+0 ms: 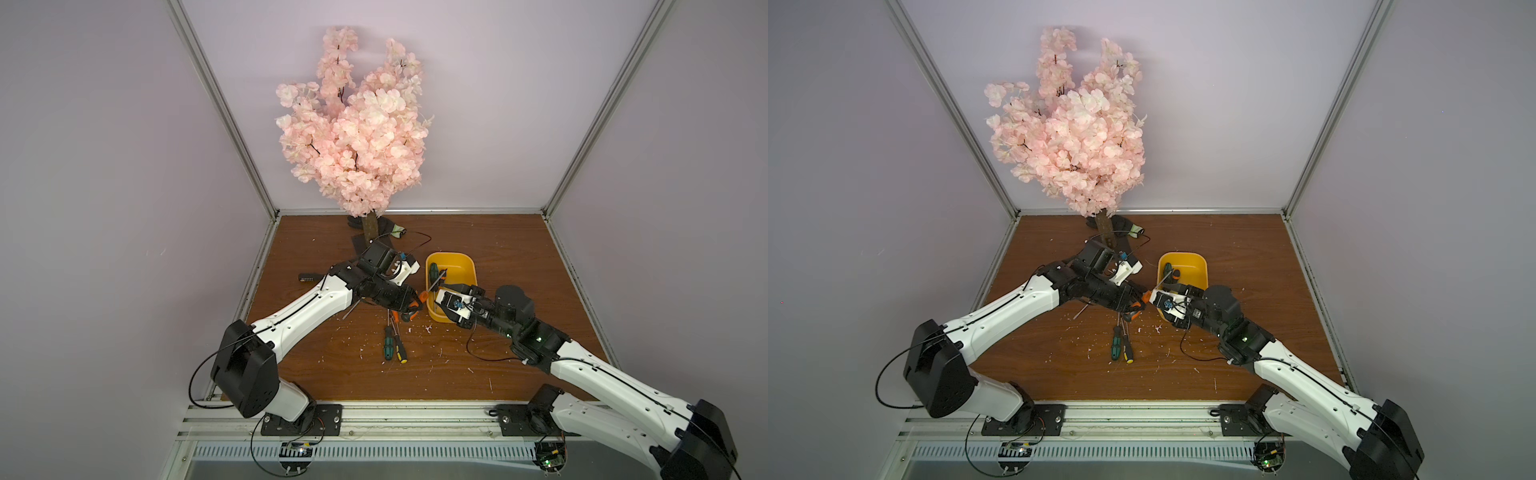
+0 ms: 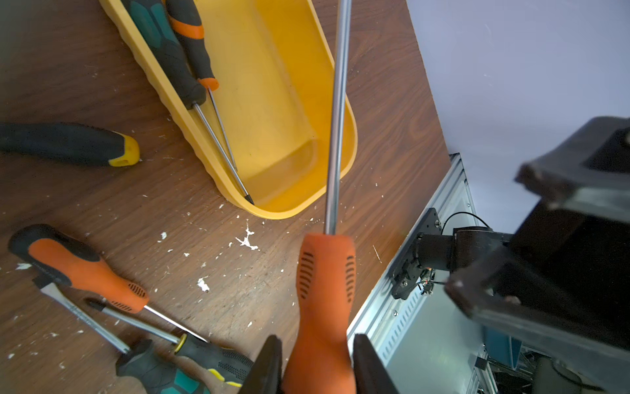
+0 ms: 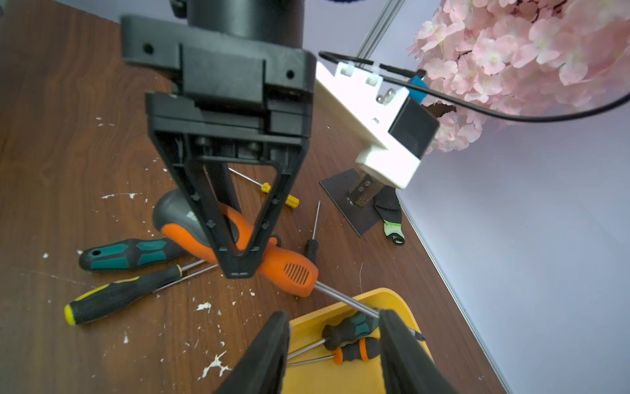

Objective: Put the screwdriver on the desktop into the storage box
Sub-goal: Pick up the screwdriver from the center of the board.

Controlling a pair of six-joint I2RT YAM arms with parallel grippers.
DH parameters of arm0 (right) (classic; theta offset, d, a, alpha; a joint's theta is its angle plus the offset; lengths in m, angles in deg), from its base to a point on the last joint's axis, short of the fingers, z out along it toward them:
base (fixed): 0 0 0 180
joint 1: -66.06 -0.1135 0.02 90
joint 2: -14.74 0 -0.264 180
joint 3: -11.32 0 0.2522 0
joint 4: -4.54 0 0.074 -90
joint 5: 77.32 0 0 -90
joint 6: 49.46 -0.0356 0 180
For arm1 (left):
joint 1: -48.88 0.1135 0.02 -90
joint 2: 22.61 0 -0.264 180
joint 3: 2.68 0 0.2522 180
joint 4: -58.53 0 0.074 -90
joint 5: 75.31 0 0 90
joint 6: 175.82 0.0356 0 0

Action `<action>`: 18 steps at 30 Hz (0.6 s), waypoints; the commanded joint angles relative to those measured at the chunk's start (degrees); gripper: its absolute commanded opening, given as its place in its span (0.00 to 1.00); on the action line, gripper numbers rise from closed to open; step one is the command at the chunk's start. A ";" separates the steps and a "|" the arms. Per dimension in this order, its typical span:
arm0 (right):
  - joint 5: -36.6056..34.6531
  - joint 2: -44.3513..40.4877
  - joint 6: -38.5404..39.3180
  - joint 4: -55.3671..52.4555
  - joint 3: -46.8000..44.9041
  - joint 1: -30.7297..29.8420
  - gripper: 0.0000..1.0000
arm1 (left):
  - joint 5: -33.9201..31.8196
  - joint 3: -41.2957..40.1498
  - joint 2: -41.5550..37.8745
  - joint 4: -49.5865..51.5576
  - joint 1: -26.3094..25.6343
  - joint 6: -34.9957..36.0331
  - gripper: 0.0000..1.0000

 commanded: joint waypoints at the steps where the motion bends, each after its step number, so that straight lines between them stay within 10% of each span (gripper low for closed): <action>1: 1.20 1.49 6.16 -0.69 2.81 -0.58 0.49 | 3.82 1.16 -1.65 0.61 0.61 1.51 0.09; 18: -1.17 4.95 13.82 -2.74 5.22 -1.97 0.53 | 8.81 0.90 -2.48 0.62 0.59 1.82 0.06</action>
